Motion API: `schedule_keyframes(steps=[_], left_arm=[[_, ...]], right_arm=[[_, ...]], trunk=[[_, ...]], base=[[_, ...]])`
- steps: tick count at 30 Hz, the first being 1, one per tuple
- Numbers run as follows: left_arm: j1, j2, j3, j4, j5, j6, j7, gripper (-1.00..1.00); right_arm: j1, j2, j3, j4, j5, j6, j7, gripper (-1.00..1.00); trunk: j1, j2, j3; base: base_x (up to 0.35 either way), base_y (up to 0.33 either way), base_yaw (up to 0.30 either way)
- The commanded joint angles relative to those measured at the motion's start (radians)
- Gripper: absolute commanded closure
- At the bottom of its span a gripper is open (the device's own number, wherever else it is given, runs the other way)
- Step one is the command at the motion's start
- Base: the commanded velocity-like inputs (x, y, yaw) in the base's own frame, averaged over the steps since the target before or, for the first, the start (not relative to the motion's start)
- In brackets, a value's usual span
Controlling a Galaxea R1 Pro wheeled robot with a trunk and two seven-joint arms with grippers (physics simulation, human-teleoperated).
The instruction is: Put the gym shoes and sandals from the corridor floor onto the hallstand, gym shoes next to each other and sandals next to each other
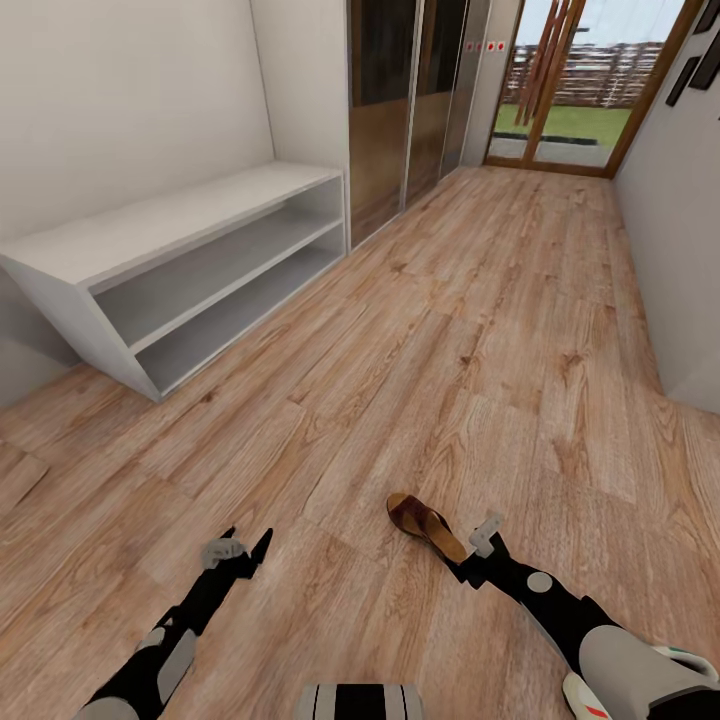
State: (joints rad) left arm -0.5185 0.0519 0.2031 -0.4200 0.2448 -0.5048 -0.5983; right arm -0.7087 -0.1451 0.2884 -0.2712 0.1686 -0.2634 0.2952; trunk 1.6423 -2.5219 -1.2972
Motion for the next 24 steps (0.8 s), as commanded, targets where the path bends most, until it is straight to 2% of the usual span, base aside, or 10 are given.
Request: schedule_keyframes(steps=[1,2,3,4,6,10,14,16,19,24], left_arm=[[-0.01,0.008,0.001,-0.027,0.001,0.078,0.004,-1.0],[-0.01,0.008,0.001,-0.027,0.001,0.078,0.004,-1.0],[-0.016,0.017,0.001,-0.062,0.002,0.144,0.007,-1.0],[-0.016,0.017,0.001,-0.062,0.002,0.144,0.007,-1.0],[-0.008,0.031,0.002,-0.15,0.003,0.234,0.014,-1.0],[0.041,0.039,0.002,-0.257,0.004,0.27,0.018,-1.0],[0.122,0.041,0.004,-0.39,0.005,0.252,0.022,-1.0],[0.215,0.041,0.009,-0.539,0.009,0.215,0.032,-1.0],[0.3,0.039,0.014,-0.681,0.014,0.194,0.048,-1.0],[0.362,0.038,0.019,-0.786,0.015,0.195,0.066,-1.0]], right_arm=[[0.0,0.0,0.0,0.0,0.0,0.0,0.0,-1.0],[0.0,0.0,0.0,0.0,0.0,0.0,0.0,-1.0],[0.001,0.001,0.0,0.0,0.0,0.0,0.0,-1.0],[0.001,0.001,0.0,0.0,0.0,0.0,0.0,-1.0],[0.001,0.002,0.0,0.0,0.0,0.0,0.0,-1.0],[0.001,0.003,0.0,0.0,0.0,0.0,-0.001,-1.0],[0.001,0.003,0.0,0.0,0.0,0.0,-0.001,-1.0],[0.001,0.003,0.001,0.0,0.0,0.0,-0.001,-1.0],[0.001,0.004,0.001,0.0,0.0,0.0,-0.001,-1.0],[0.001,0.004,0.0,0.0,0.0,0.0,-0.001,-1.0]], trunk=[[0.0,0.0,0.0],[0.0,0.0,0.0],[0.0,0.0,0.0],[0.0,0.0,0.0],[0.0,0.0,0.0],[0.0,0.0,0.0],[0.0,0.0,0.0],[0.0,0.0,0.0],[0.0,0.0,0.0],[0.0,0.0,0.0]], base=[[0.0,0.0,0.0],[0.0,0.0,0.0],[0.0,0.0,0.0],[0.0,0.0,0.0],[0.0,0.0,0.0],[0.0,0.0,0.0],[0.0,0.0,0.0],[0.0,0.0,0.0],[0.0,0.0,0.0],[0.0,0.0,0.0]])
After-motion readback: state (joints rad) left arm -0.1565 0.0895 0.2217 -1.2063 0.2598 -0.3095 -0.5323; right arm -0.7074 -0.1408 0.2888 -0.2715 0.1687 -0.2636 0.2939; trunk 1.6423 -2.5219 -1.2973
